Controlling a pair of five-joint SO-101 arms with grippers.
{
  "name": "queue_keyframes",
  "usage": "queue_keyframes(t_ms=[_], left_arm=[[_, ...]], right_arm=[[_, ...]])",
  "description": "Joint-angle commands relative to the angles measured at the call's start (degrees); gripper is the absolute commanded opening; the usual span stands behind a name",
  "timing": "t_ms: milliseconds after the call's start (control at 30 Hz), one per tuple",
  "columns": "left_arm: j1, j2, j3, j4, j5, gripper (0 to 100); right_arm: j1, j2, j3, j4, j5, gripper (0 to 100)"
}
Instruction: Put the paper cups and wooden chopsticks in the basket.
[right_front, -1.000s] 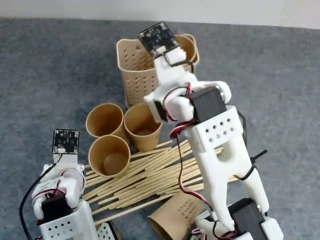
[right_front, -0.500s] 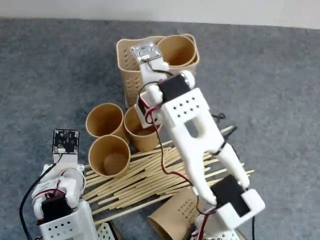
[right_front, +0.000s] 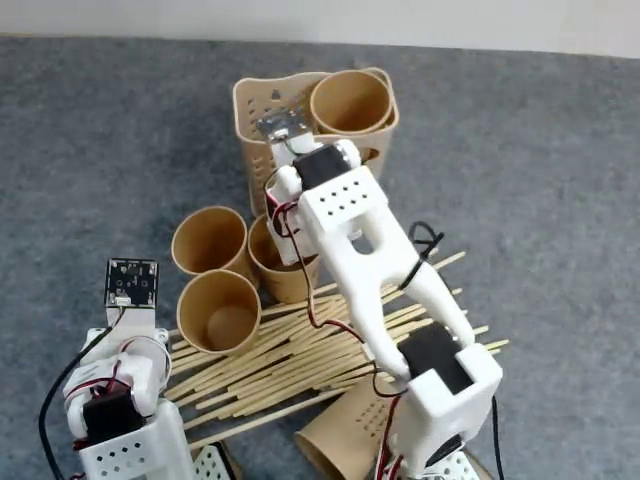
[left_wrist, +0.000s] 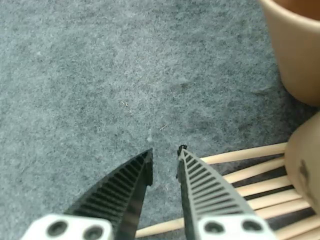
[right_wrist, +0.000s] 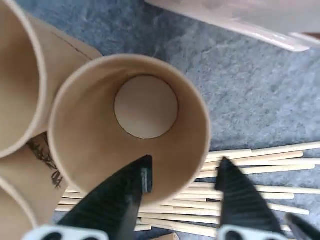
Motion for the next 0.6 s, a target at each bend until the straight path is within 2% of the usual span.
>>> queue_keyframes(t_ms=[0,133,367,567], left_arm=[[-0.7,-0.8,-0.5,-0.6,-0.3,10],[-0.7,-0.8,-0.5,-0.6,-0.3,10],[-0.7,-0.8,-0.5,-0.6,-0.3,10],[-0.7,-0.8,-0.5,-0.6,-0.3,10]], right_arm=[[0.3,-1.4,-0.9,2.2,-0.6,7.4],[2.5,-1.4,-1.4,7.6,-0.6,0.2],[9.9,-6.4,-1.4,8.3,0.1,0.5],[11.0,-17.2,-1.0,8.3,3.2,0.5]])
